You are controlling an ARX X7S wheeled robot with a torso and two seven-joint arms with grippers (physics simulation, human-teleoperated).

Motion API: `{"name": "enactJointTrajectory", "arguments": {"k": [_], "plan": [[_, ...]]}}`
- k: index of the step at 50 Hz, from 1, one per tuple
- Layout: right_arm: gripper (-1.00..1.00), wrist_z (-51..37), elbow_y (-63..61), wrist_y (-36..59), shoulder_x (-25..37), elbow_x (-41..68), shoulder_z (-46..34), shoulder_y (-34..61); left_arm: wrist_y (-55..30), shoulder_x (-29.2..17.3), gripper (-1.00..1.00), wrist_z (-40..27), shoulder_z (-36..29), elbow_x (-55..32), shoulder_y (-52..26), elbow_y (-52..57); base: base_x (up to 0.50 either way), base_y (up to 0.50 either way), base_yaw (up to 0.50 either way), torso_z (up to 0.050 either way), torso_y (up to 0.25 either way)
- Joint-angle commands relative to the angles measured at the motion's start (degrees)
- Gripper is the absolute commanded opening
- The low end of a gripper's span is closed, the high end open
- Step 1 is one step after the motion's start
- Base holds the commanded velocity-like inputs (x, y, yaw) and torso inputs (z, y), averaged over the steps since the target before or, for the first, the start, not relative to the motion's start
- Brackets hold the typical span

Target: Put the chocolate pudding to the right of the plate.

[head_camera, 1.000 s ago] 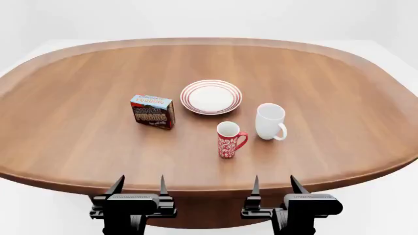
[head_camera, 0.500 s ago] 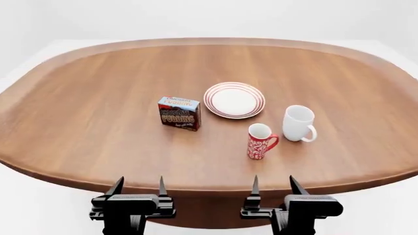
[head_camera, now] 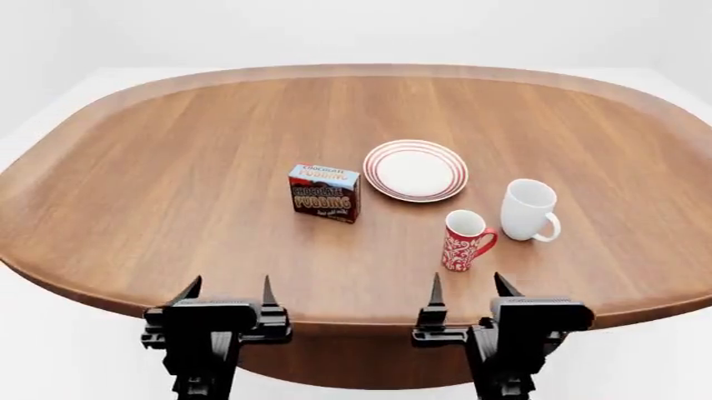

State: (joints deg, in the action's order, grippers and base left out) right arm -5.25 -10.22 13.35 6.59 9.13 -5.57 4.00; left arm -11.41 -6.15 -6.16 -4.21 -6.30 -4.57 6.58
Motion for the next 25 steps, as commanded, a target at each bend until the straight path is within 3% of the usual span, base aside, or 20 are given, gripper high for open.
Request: {"name": "enactJointTrajectory", "arguments": {"k": [1, 6, 15, 25], "plan": [[1.00, -0.20, -17.38, 25.24, 4.19, 7.91, 1.54, 11.04, -24.55, -2.95, 1.00, -1.54, 0.61, -4.08, -10.12, 17.06, 0.00, 0.00, 0.00, 0.000, 0.000], [1.00, -0.84, -19.08, 28.43, 5.17, 7.68, 0.68, 14.51, -29.15, -3.17, 1.00, -2.14, 1.02, -5.18, -13.56, 19.99, 0.00, 0.00, 0.00, 0.000, 0.000], [1.00, -0.60, -19.67, 28.97, 5.21, 9.07, 1.10, 14.47, -27.98, -3.53, 1.00, -2.37, 0.01, -4.86, -13.49, 19.48, 0.00, 0.00, 0.00, 0.000, 0.000], [1.00, 0.38, -19.61, 27.97, 5.53, 10.73, 2.04, 13.57, -26.50, -3.88, 1.00, -2.75, -0.27, -4.73, -12.94, 18.63, 0.49, 0.00, 0.00, 0.000, 0.000]]}}
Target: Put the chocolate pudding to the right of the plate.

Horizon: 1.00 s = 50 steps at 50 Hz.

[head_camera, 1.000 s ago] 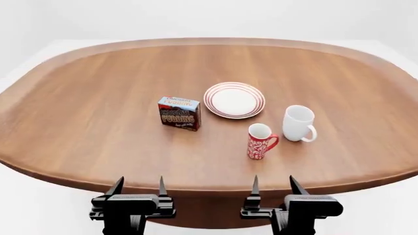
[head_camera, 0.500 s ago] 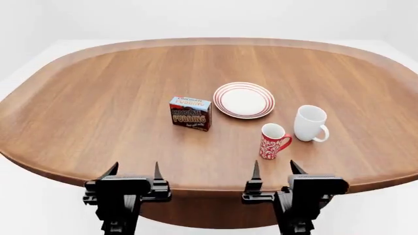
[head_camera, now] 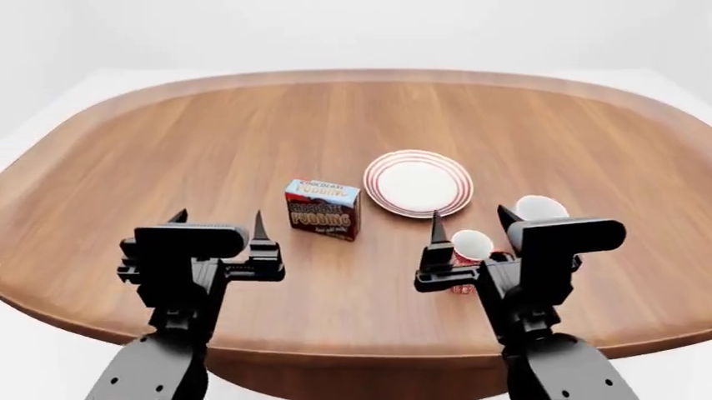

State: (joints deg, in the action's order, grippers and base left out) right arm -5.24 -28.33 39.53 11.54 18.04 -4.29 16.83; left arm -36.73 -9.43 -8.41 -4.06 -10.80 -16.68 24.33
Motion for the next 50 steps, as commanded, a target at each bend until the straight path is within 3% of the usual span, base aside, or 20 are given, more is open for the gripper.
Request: {"name": "enactJointTrajectory", "arguments": {"k": [1, 50], "plan": [[1.00, 0.42, -1.28, 1.66, 0.58, 1.86, 0.74, 0.70, -0.51, -0.72, 1.00, -0.66, -0.70, 0.21, -0.67, 0.61, 0.50, 0.00, 0.00, 0.000, 0.000], [1.00, -0.44, 0.10, -0.20, 1.32, 3.38, 0.44, 0.53, 0.37, -2.08, 1.00, -2.28, -1.25, -0.90, -1.37, -0.28, 0.50, 0.00, 0.00, 0.000, 0.001]]}}
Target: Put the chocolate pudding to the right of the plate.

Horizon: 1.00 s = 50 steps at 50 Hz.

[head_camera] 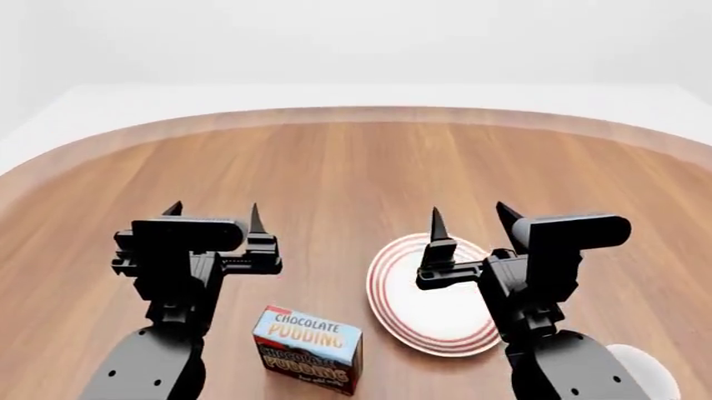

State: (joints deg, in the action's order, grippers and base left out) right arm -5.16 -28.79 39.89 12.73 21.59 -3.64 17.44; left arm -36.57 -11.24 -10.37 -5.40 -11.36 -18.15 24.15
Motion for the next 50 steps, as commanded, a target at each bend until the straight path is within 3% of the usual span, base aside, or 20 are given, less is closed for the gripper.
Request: {"name": "enactJointTrajectory", "arguments": {"k": [1, 12, 23, 30, 35, 40, 44, 50], "plan": [[1.00, -0.57, 0.90, -0.47, 0.13, -0.17, -0.22, 0.02, 0.39, -0.29, 1.00, -0.34, 0.12, -0.36, 0.26, -0.24, 0.38, 0.00, 0.00, 0.000, 0.000], [1.00, -1.02, 1.16, 0.84, 0.35, 0.47, -0.52, 0.63, 0.90, -0.49, 1.00, -0.56, 0.08, -0.71, 0.26, -0.78, 0.03, 0.00, 0.00, 0.000, 0.001], [1.00, 0.58, 1.89, -1.04, 0.61, 1.39, -0.97, 0.03, 1.44, -0.71, 1.00, -0.81, -0.24, -0.87, 0.55, -1.18, 0.48, 0.00, 0.00, 0.000, 0.000], [1.00, -0.10, 2.01, -1.20, 0.96, 0.84, -1.08, 0.13, 1.51, -0.81, 1.00, -0.99, -0.25, -1.15, 0.53, -1.16, 0.00, 0.00, 0.00, 0.000, 0.002], [1.00, -3.00, 1.34, 4.95, 1.31, 1.07, -1.20, 1.67, 1.94, -0.85, 1.00, -1.01, -0.49, -1.19, 0.58, -1.73, 0.00, 0.00, 0.00, 0.000, 0.000], [1.00, -0.81, -3.86, 10.85, 5.86, 1.50, -6.21, 2.09, 2.23, -0.98, 1.00, -1.05, -0.65, -1.22, 0.48, -2.23, 0.00, 0.00, 0.00, 0.000, 0.000], [1.00, -0.20, -7.98, 15.89, 7.11, 4.79, -4.88, 2.36, 2.30, -1.13, 1.00, -1.16, -0.38, -1.40, 0.19, -2.58, 0.00, 0.00, 0.00, 0.000, 0.000], [1.00, -2.18, -16.87, 36.28, 7.25, 13.90, 1.84, 8.31, 2.87, -1.20, 1.00, -1.30, -0.49, -1.34, 0.22, -2.99, 0.00, 0.00, 0.00, 0.000, 0.000]]}}
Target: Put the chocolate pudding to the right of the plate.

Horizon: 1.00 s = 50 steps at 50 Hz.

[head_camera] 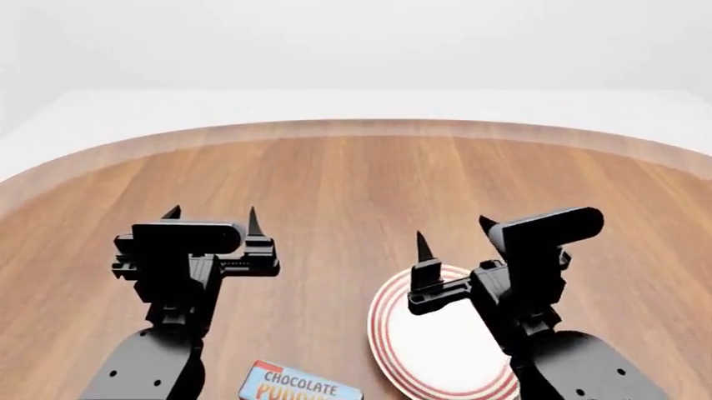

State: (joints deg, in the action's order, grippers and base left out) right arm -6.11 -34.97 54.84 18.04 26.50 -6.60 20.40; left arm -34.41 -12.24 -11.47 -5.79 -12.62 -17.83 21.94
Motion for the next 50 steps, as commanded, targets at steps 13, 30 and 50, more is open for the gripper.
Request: {"name": "enactJointTrajectory", "arguments": {"k": [13, 30, 50], "plan": [[1.00, 3.05, -9.50, 30.11, 15.38, 35.88, 2.28, 12.92, 1.84, -0.66, 1.00, -0.21, 0.12, -0.29, -0.10, -2.18, 0.00, 0.00, 0.00, 0.000, 0.000], [1.00, 15.38, -4.23, 26.63, 22.52, 31.84, -11.80, 17.33, 1.15, -0.69, 1.00, -1.01, -0.85, -0.25, -0.96, -2.16, 0.00, 0.00, 0.00, 0.000, 0.000], [1.00, 16.10, -3.54, 27.48, 19.27, 33.43, -17.61, 20.83, 0.61, -1.05, 1.00, -1.60, -1.60, -0.53, -1.39, -1.69, 0.00, 0.00, 0.00, 0.000, 0.000]]}}
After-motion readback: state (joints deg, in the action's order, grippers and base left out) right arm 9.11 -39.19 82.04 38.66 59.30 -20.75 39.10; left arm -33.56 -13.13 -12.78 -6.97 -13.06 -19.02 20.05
